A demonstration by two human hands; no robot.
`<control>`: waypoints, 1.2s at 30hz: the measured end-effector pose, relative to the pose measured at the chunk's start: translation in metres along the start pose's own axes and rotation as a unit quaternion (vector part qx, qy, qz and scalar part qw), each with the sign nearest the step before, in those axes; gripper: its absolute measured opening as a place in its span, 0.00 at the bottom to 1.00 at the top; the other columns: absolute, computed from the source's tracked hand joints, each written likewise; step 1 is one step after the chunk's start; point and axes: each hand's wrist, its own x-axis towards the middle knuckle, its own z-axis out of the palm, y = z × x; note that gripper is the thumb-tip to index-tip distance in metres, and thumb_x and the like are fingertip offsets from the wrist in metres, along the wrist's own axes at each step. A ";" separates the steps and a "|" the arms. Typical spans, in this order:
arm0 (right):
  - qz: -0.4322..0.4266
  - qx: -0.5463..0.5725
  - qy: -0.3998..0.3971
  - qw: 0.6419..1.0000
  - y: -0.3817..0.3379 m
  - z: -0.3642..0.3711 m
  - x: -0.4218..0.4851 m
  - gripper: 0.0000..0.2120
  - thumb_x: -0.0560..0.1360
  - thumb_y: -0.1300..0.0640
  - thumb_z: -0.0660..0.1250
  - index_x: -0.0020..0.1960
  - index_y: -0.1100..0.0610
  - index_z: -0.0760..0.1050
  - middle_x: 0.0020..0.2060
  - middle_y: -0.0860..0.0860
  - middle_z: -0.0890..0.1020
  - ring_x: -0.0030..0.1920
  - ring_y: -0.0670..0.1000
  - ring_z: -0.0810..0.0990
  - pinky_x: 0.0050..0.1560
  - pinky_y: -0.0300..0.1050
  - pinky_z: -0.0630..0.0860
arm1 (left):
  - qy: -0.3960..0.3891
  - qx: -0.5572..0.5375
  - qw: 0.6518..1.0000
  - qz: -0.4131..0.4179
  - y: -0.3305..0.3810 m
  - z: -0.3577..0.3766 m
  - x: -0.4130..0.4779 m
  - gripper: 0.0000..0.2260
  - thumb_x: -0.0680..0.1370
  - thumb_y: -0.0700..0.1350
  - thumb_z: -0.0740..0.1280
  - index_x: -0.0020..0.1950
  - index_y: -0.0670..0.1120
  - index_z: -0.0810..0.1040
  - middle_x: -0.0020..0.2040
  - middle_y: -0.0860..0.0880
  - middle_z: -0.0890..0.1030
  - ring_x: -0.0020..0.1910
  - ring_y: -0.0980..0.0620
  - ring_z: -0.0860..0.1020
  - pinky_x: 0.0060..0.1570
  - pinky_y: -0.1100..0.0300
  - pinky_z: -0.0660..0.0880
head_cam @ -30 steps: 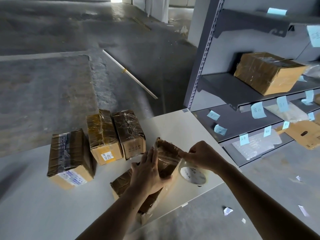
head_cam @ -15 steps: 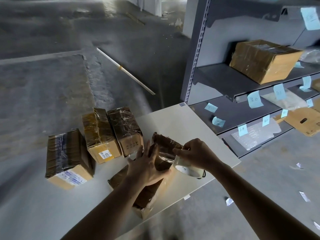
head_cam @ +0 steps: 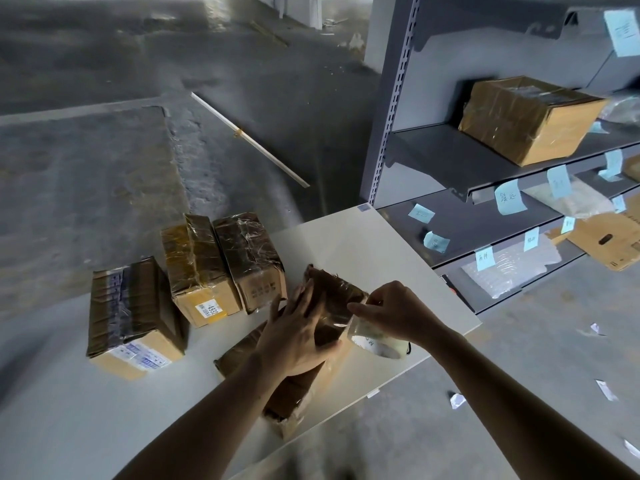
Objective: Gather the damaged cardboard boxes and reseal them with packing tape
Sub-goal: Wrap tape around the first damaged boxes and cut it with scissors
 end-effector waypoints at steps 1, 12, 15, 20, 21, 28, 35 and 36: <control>0.000 0.005 0.002 1.000 0.001 0.000 -0.001 0.24 0.74 0.44 0.72 0.35 0.66 0.79 0.32 0.62 0.81 0.31 0.51 0.79 0.33 0.46 0.72 | 0.010 0.004 1.000 0.009 0.002 0.002 0.000 0.42 0.77 0.72 0.50 0.80 0.48 0.38 0.78 0.48 0.31 0.77 0.50 0.33 0.77 0.45 0.36; 0.004 0.038 0.013 0.999 0.027 0.015 -0.008 0.28 0.71 0.39 0.69 0.35 0.66 0.78 0.30 0.61 0.80 0.29 0.49 0.76 0.35 0.53 0.76 | -0.021 0.039 0.999 0.021 0.008 0.002 0.007 0.44 0.76 0.72 0.50 0.80 0.49 0.35 0.77 0.44 0.30 0.77 0.45 0.33 0.74 0.41 0.33; 0.009 0.063 0.016 0.998 0.031 0.020 -0.013 0.31 0.67 0.33 0.66 0.35 0.64 0.79 0.31 0.60 0.81 0.34 0.57 0.81 0.35 0.52 0.76 | -0.032 0.034 0.999 0.017 0.009 0.002 0.007 0.40 0.78 0.69 0.51 0.77 0.55 0.29 0.76 0.42 0.28 0.78 0.43 0.32 0.72 0.38 0.32; 0.017 0.086 0.018 0.996 0.035 0.028 -0.013 0.23 0.75 0.44 0.69 0.34 0.62 0.79 0.29 0.56 0.81 0.34 0.56 0.81 0.34 0.50 0.75 | -0.034 0.031 0.999 0.025 0.007 0.002 0.009 0.35 0.78 0.69 0.48 0.69 0.67 0.23 0.74 0.43 0.24 0.76 0.43 0.29 0.71 0.37 0.31; 0.019 0.089 0.017 0.996 0.035 0.029 -0.013 0.22 0.75 0.43 0.69 0.34 0.62 0.79 0.29 0.56 0.81 0.35 0.55 0.81 0.36 0.51 0.75 | -0.030 0.032 0.999 0.023 0.008 0.004 0.010 0.34 0.77 0.69 0.47 0.73 0.66 0.27 0.74 0.43 0.25 0.75 0.43 0.29 0.72 0.36 0.33; 0.039 0.082 0.013 0.996 0.041 0.039 -0.016 0.19 0.75 0.38 0.66 0.31 0.48 0.76 0.29 0.46 0.80 0.32 0.44 0.78 0.40 0.47 0.75 | -0.024 0.053 0.997 0.041 0.019 0.016 0.011 0.32 0.74 0.57 0.54 0.73 0.41 0.71 0.72 0.41 0.72 0.74 0.41 0.64 0.59 0.40 0.76; 0.056 0.085 0.022 0.995 0.052 0.045 -0.013 0.29 0.68 0.27 0.58 0.39 0.52 0.80 0.32 0.48 0.82 0.35 0.48 0.80 0.41 0.49 0.77 | -0.041 0.058 0.994 0.078 0.016 0.004 0.011 0.39 0.76 0.63 0.47 0.79 0.50 0.32 0.78 0.42 0.33 0.78 0.40 0.33 0.76 0.41 0.37; 0.058 0.092 0.024 0.994 0.055 0.048 -0.014 0.29 0.69 0.27 0.58 0.39 0.52 0.80 0.31 0.48 0.80 0.33 0.47 0.78 0.40 0.48 0.75 | -0.032 0.083 0.990 0.109 0.016 0.003 0.013 0.38 0.77 0.61 0.53 0.80 0.49 0.37 0.79 0.39 0.39 0.78 0.37 0.37 0.76 0.37 0.41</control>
